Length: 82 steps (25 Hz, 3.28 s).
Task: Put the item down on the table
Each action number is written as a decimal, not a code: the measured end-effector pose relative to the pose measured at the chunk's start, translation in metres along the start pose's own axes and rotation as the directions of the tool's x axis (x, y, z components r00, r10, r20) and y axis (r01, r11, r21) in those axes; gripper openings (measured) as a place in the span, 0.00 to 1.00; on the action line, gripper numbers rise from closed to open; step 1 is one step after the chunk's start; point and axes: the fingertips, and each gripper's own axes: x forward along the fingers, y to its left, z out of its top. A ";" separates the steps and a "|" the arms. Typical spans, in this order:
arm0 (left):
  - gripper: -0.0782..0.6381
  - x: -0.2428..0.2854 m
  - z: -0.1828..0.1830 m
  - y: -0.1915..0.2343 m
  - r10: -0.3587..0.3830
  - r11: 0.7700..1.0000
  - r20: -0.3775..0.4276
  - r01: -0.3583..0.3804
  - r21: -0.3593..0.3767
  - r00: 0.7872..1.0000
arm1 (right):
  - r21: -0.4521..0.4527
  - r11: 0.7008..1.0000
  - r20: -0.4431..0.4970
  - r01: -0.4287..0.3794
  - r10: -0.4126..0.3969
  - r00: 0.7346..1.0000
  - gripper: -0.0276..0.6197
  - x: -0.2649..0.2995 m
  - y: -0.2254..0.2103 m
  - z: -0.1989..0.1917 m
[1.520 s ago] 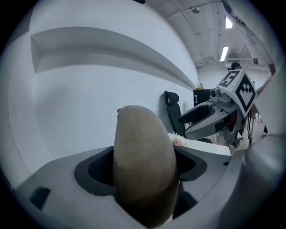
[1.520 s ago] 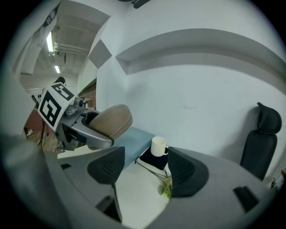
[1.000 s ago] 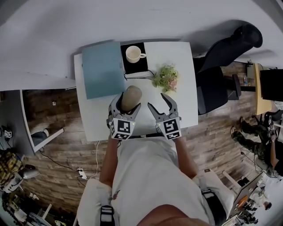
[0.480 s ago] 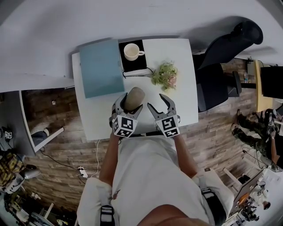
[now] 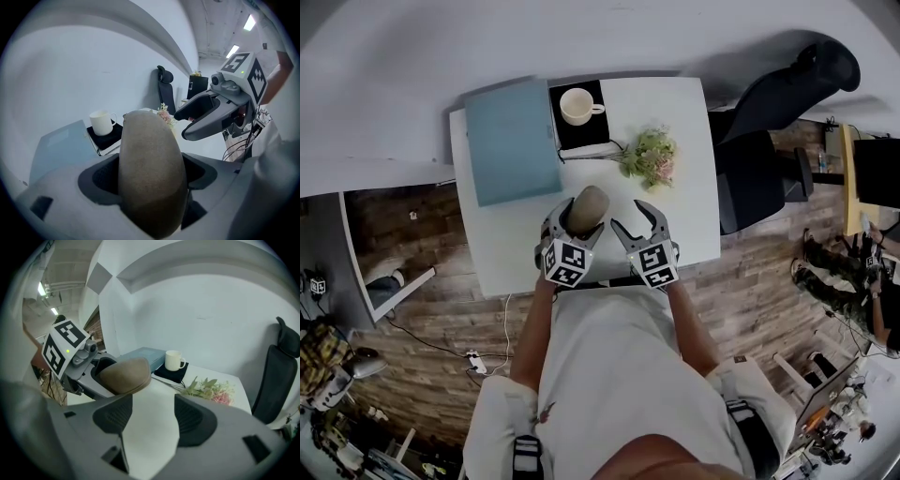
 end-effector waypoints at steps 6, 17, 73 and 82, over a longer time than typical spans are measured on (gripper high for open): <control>0.67 0.009 -0.012 -0.005 -0.020 1.000 -0.037 0.020 -0.007 0.999 | 0.006 1.000 -0.030 -0.011 0.011 0.999 0.47 0.005 0.002 -0.012; 0.67 0.024 -0.034 -0.007 -0.060 0.998 -0.104 0.058 -0.028 0.993 | -0.012 1.000 -0.092 -0.025 0.024 0.996 0.47 0.016 0.001 -0.032; 0.72 0.052 -0.074 -0.009 -0.120 0.988 -0.241 0.092 -0.125 0.963 | -0.017 0.998 -0.156 -0.065 0.062 0.986 0.47 0.034 0.016 -0.053; 0.74 0.044 -0.070 -0.005 -0.098 0.990 -0.216 0.073 -0.122 0.972 | -0.027 0.999 -0.141 -0.043 0.038 0.989 0.47 0.029 0.018 -0.047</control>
